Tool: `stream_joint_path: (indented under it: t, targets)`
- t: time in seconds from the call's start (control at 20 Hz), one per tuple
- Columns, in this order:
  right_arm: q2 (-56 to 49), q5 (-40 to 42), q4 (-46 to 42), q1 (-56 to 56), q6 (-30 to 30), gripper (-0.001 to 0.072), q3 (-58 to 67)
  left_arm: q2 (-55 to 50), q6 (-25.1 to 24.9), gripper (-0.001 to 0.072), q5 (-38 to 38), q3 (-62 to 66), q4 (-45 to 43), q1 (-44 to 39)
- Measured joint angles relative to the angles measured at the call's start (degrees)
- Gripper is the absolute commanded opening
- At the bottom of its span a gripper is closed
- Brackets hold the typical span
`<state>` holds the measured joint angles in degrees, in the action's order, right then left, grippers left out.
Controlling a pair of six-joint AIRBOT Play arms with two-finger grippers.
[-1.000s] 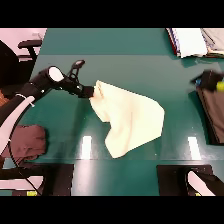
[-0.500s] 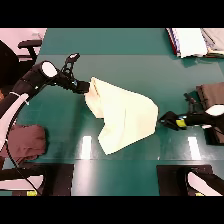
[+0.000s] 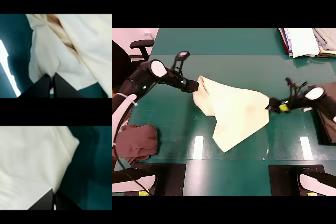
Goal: Fold the shirts.
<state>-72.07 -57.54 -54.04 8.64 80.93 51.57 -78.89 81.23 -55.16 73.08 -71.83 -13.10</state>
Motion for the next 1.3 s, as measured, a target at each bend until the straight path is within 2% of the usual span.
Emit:
stream_joint_path:
  t: [0.3,0.7,0.85,1.05,1.3]
  targets:
    - [11.85,-7.89,-4.87,-7.98,-0.02,0.0015,21.22,16.02,0.66,0.0026,1.22,7.72,-10.03,0.04]
    - [21.7,-17.38,-5.51,-16.26,-0.04,0.0014,45.2,36.09,0.79,0.0025,-1.11,21.18,-10.16,0.0]
    - [20.35,-21.49,-5.49,-19.67,-0.04,0.0014,54.18,39.15,0.46,0.0025,-4.0,24.76,-9.79,-0.02]
    - [13.6,-26.77,-5.64,-21.62,1.95,0.0014,64.57,38.93,-0.35,0.0025,-10.62,26.12,-9.51,-0.02]
    - [1.81,-30.34,-9.55,-16.48,4.96,0.0014,60.65,29.42,-1.95,0.0026,-21.79,19.39,-8.85,0.0]
